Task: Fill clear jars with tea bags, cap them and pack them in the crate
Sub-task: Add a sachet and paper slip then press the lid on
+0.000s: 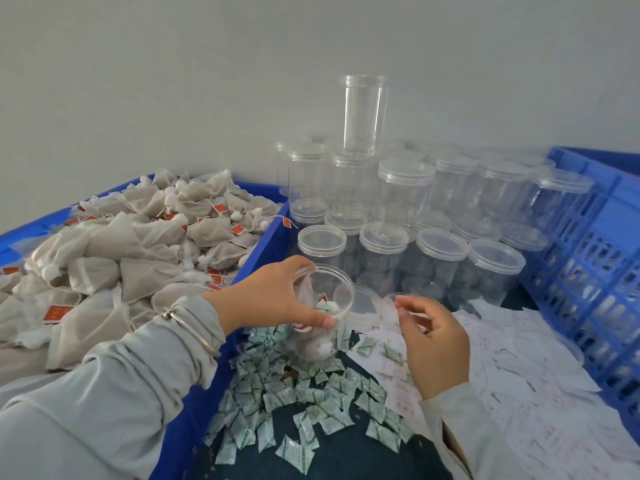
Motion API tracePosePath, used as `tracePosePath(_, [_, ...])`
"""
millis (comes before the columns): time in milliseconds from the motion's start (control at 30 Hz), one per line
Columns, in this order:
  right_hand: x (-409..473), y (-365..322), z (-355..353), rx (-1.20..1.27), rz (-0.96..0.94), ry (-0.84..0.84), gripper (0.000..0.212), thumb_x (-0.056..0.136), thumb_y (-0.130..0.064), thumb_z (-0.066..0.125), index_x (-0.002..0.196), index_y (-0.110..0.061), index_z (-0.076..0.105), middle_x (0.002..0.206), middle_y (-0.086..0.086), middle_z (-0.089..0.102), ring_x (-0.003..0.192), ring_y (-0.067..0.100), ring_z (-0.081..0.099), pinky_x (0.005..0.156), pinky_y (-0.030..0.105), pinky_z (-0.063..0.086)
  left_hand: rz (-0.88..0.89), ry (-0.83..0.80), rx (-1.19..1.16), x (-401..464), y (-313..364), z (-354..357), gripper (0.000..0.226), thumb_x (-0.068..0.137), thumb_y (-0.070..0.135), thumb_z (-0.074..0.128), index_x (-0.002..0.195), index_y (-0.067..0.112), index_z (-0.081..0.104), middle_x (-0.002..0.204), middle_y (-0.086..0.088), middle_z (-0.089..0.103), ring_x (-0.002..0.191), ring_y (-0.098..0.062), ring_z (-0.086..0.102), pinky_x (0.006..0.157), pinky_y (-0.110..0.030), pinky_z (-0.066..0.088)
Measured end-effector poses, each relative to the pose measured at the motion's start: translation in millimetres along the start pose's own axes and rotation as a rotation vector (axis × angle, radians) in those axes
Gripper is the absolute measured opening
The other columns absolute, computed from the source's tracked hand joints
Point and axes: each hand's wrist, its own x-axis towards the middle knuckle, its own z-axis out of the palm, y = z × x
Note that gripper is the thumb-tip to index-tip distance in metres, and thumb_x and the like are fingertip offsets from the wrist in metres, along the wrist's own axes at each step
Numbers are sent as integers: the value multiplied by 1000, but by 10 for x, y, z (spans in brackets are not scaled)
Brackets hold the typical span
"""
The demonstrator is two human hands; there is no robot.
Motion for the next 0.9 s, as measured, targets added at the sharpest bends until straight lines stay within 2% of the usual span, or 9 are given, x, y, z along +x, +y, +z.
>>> tracePosePath(100, [43, 223, -202, -133, 95, -81, 22, 88, -4, 59, 94, -22, 71, 87, -22, 59, 81, -9, 54, 67, 0, 38, -1, 55, -23, 8, 63, 14, 114, 41, 77, 66, 139, 28, 35, 130, 15, 49, 103, 0, 46, 85, -16, 34])
tracePosePath(233, [32, 412, -338, -294, 223, -257, 23, 89, -3, 58, 104, -16, 69, 100, -4, 62, 86, 7, 53, 82, 17, 38, 17, 146, -74, -10, 178, 44, 113, 33, 83, 59, 132, 33, 39, 105, 29, 49, 85, 11, 47, 68, -9, 33])
tracePosePath(333, [-30, 484, -295, -403, 205, -396, 27, 86, -8, 63, 111, -16, 69, 104, -2, 60, 97, 13, 52, 82, 13, 32, -15, 166, -116, 4, 242, 81, 110, 32, 85, 59, 128, 34, 42, 109, 25, 55, 93, 4, 51, 69, -12, 34])
tracePosePath(433, [-126, 537, -203, -502, 136, -449, 30, 79, -21, 72, 110, -20, 69, 121, -3, 55, 119, 15, 42, 96, 16, 25, -57, 162, -129, 17, 282, 133, 114, 32, 83, 61, 132, 30, 43, 114, 18, 53, 101, -6, 50, 74, -18, 35])
tracePosePath(500, [-186, 578, -172, -544, 146, -472, 35, 76, -29, 74, 110, -23, 70, 128, -5, 47, 126, 13, 33, 103, 19, 22, -61, 154, -113, 3, 305, 167, 118, 31, 83, 60, 134, 29, 41, 116, 17, 50, 104, -6, 48, 79, -20, 35])
tracePosePath(567, [-215, 625, -164, -577, 151, -472, 37, 74, -34, 75, 110, -25, 70, 131, -6, 44, 127, 12, 30, 103, 19, 20, -61, 125, -94, -11, 309, 193, 121, 30, 83, 60, 136, 27, 39, 124, 14, 50, 108, -7, 48, 84, -22, 36])
tracePosePath(667, [-212, 680, -155, -590, 159, -434, 35, 77, -39, 73, 110, -25, 70, 129, -8, 45, 125, 10, 30, 101, 19, 22, -54, 90, -75, -22, 302, 210, 118, 33, 83, 60, 134, 27, 40, 124, 14, 52, 107, -7, 50, 82, -22, 37])
tracePosePath(833, [-161, 715, -130, -513, 154, -333, 15, 85, -23, 68, 96, -18, 76, 118, -4, 56, 118, 14, 40, 93, 17, 25, -49, 71, -41, -23, 276, 198, 112, 33, 82, 60, 130, 29, 41, 117, 16, 51, 100, -3, 50, 71, -15, 36])
tracePosePath(900, [-135, 698, -154, -435, 164, -258, 11, 85, -19, 68, 91, -17, 77, 108, -8, 57, 114, 14, 44, 94, 19, 28, -47, 57, -25, -24, 261, 199, 110, 37, 80, 63, 132, 29, 40, 117, 16, 50, 101, -4, 50, 73, -16, 37])
